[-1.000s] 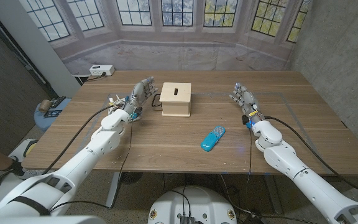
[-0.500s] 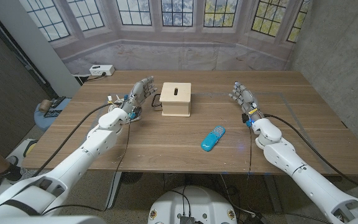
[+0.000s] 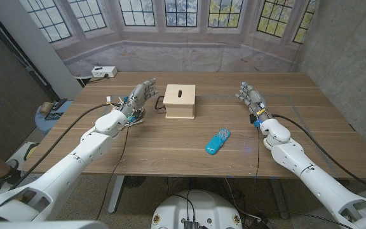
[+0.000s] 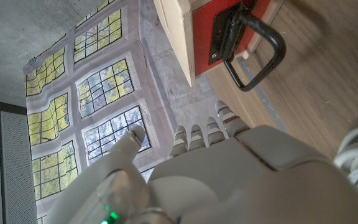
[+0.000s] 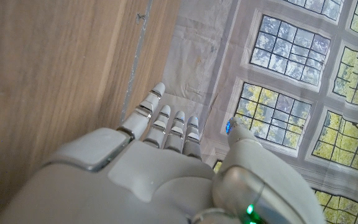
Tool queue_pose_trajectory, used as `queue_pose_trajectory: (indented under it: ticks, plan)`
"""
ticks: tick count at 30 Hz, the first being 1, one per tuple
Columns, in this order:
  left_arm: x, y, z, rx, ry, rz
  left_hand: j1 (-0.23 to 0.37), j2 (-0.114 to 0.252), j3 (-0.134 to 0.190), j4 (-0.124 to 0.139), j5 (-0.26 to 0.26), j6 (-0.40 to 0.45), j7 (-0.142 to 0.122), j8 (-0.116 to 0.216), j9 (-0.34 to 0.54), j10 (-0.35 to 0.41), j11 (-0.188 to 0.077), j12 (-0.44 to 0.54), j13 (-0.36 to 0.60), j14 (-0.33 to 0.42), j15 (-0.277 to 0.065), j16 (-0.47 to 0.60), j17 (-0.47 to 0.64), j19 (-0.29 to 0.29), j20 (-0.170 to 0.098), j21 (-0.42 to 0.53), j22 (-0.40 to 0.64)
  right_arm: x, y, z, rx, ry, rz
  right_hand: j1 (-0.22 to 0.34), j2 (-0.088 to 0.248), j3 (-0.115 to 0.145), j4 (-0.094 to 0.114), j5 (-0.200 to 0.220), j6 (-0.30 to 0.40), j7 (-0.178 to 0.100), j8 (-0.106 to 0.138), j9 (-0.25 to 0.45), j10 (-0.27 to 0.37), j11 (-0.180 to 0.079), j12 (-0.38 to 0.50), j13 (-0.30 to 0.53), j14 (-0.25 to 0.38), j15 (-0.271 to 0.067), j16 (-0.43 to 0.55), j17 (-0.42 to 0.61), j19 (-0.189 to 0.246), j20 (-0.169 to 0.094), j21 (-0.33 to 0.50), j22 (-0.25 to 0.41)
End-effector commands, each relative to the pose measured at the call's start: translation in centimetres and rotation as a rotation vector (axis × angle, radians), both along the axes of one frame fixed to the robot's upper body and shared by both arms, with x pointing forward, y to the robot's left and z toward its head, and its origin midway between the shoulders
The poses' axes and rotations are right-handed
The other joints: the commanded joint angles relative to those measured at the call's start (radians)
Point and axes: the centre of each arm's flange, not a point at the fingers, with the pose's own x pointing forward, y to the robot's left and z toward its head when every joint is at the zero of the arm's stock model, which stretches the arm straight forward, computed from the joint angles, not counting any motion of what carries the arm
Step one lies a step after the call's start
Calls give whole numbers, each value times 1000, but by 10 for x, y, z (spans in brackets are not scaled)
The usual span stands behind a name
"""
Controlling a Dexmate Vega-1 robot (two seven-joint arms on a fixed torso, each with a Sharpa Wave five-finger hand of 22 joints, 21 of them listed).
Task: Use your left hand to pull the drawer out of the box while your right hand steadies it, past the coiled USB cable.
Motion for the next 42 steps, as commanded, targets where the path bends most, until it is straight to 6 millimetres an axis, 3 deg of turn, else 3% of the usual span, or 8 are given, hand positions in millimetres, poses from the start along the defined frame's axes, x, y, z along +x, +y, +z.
queue_pose_trajectory:
  ticks: [1,26,29,31,42]
  plan:
    - [-19,10,13,153,-66,91,11,3,1,-6,6,5,4,4,3,5,3,4,2,1,10,3,4,6,0,7,3,6,-1,2,7,-3,3,15,-1,1,-11,1,3,5,5,3,2,22,7,4,-4,-27,7,-1,-2,-8,7,5]
    - [-40,21,38,591,-206,222,24,11,-3,-24,5,30,-3,9,4,38,-19,16,1,13,-1,6,4,16,-3,10,3,13,-4,5,12,-2,-1,22,2,0,-23,-1,8,7,7,3,3,12,8,4,-6,-33,11,-4,2,-4,9,6]
    - [-41,22,40,640,-214,241,24,12,-6,-25,5,30,-4,8,4,39,-34,15,1,11,-1,5,5,15,-4,10,3,13,-5,6,13,-3,-3,23,2,-1,-24,-1,8,7,7,3,3,7,8,4,-5,-33,12,-5,2,-4,10,6]
    - [-42,22,43,689,-224,267,25,14,-9,-25,4,35,-5,9,5,42,-62,16,1,6,0,3,6,13,-6,8,3,14,-5,6,14,-1,-3,24,3,0,-25,-1,8,6,7,3,5,9,9,4,-5,-34,12,-5,2,-4,10,6]
    - [-44,26,53,853,-234,347,21,15,-17,-22,3,47,-3,12,5,56,-55,19,1,-10,2,1,8,-2,-12,3,3,18,-8,11,10,-3,-7,27,3,-1,-30,-2,9,8,7,3,4,5,9,4,-5,-34,13,-7,2,-3,10,6]
